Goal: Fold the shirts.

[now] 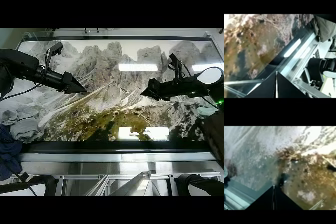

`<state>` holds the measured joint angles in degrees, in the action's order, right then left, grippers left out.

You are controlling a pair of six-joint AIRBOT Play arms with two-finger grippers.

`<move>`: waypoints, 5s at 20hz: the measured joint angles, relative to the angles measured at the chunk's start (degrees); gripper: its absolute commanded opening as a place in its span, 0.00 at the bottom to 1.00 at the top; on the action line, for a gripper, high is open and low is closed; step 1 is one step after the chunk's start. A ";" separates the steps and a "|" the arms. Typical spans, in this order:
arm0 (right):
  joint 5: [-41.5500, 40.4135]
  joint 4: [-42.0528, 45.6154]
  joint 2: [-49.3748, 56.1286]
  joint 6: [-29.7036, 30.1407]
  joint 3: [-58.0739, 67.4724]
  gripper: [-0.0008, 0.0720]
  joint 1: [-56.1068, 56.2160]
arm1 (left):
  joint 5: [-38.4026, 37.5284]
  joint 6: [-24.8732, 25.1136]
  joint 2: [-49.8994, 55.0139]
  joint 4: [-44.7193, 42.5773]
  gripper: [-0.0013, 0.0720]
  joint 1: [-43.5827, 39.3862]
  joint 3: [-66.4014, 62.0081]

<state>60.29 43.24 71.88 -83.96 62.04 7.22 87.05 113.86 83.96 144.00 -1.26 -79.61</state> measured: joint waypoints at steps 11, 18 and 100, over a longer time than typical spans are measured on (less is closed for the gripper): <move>-0.02 0.00 0.00 0.00 0.00 0.03 0.00 | 1.57 -4.63 -3.30 -5.35 0.08 3.63 1.16; -0.04 0.00 0.00 0.00 0.00 0.03 0.00 | -12.02 -14.16 -11.06 -33.62 0.99 18.10 3.17; 10.03 -14.23 5.03 23.19 0.09 0.03 -13.00 | -2.45 -5.53 4.13 -0.52 0.02 -15.89 -2.29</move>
<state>70.32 29.02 76.90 -60.77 62.13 -5.78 84.60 108.33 88.09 143.48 -17.15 -81.91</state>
